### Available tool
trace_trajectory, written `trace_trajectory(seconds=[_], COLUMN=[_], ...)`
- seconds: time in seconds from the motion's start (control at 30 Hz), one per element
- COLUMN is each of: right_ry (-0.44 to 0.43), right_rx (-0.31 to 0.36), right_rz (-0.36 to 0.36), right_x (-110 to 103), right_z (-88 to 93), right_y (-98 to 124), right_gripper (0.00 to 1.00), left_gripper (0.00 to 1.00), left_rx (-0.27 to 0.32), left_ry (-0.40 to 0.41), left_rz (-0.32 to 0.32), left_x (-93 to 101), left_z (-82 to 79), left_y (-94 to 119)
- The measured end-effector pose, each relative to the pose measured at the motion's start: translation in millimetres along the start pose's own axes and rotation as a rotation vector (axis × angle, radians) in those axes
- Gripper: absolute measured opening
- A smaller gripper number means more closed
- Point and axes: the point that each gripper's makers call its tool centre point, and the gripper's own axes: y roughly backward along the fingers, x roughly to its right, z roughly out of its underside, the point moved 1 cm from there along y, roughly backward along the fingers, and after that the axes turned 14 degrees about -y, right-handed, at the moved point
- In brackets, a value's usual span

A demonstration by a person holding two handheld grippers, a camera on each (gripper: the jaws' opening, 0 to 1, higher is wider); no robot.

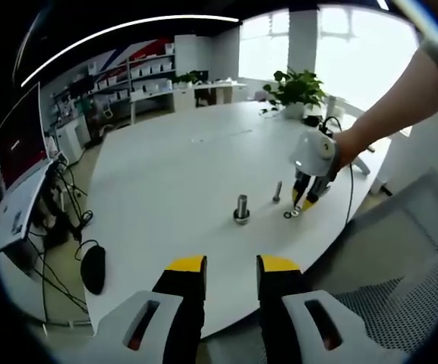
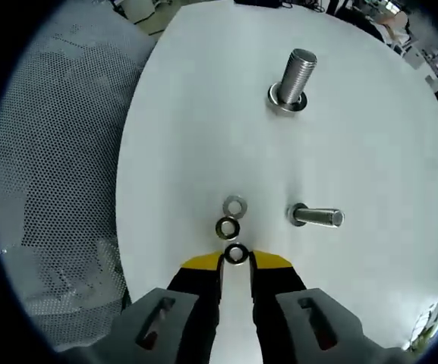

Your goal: Place the washer onto the threaded stud by aligning its center hole with the stud, sliding it down to the base, and recovering from edge contact or off-axis alignment until the washer reaches the visible bottom stop.

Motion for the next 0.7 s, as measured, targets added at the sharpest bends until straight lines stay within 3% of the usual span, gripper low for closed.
trace_trajectory(seconds=[0.1,0.3,0.4,0.57,0.7], right_ry=[0.023,-0.064,-0.066,-0.027,-0.046], right_rx=[-0.027,-0.047,-0.049,-0.105,-0.125], right_rz=[0.009,-0.002,0.003,0.068,0.100], right_x=[-0.2,3.7,2.4,-0.6,-1.1], right_z=[0.0,-1.2,-0.9,-1.1,-2.2], right_y=[-0.6,-0.6,0.1,-1.8,-2.1], right_gripper=[0.16,0.14,0.14,0.15,0.15], left_gripper=[0.24,0.24,0.24,0.24,0.24], left_rx=[0.001,0.005,0.003,0.001,0.000], left_ry=[-0.003,0.004,0.006,0.005,0.006], left_rz=[0.006,-0.001,-0.001,-0.001,-0.002], left_x=[1.1,-0.2,-0.5,-0.6,-1.0], left_z=[-0.5,-0.5,-0.2,-0.1,-0.1], left_y=[-0.6,0.2,0.2,0.1,0.0])
